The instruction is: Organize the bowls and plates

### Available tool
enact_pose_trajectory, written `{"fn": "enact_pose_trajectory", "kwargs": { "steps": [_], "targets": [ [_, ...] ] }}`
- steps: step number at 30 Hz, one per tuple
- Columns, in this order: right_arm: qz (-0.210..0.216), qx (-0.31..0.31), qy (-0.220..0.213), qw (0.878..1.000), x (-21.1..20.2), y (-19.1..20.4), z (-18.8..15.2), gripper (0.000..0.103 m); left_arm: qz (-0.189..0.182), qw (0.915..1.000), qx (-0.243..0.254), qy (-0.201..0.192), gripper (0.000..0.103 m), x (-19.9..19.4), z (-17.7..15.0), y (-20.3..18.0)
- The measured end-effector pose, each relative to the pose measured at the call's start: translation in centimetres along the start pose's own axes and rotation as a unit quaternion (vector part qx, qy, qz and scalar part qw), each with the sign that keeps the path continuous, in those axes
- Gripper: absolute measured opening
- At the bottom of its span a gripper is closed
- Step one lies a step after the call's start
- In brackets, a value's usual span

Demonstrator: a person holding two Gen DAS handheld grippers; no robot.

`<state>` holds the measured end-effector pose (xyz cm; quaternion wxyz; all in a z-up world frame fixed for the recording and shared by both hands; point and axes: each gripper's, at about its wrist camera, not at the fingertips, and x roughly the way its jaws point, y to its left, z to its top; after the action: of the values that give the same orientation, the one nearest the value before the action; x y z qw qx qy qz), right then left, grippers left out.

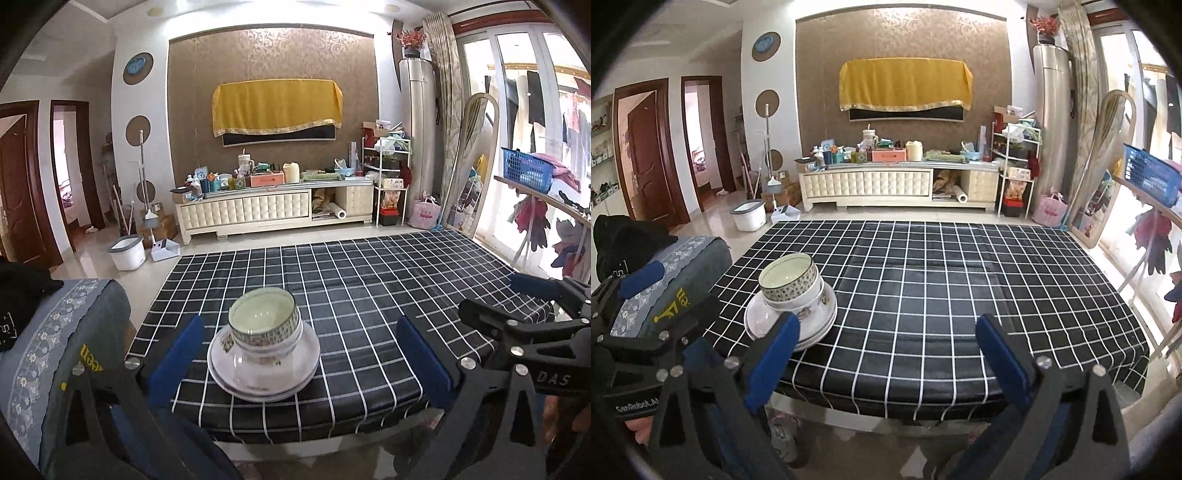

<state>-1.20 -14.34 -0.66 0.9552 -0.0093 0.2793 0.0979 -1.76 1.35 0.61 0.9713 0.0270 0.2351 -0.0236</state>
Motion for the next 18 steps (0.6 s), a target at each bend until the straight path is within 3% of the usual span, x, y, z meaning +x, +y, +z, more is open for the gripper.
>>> {"fn": "enact_pose_trajectory", "kwargs": {
  "steps": [18],
  "targets": [
    [-0.016,0.003,-0.015,1.0,-1.8,-0.1,-1.6,0.102,-0.011,0.9999,0.004,-0.009,0.103,-2.5,-1.5,-1.6]
  ]
}}
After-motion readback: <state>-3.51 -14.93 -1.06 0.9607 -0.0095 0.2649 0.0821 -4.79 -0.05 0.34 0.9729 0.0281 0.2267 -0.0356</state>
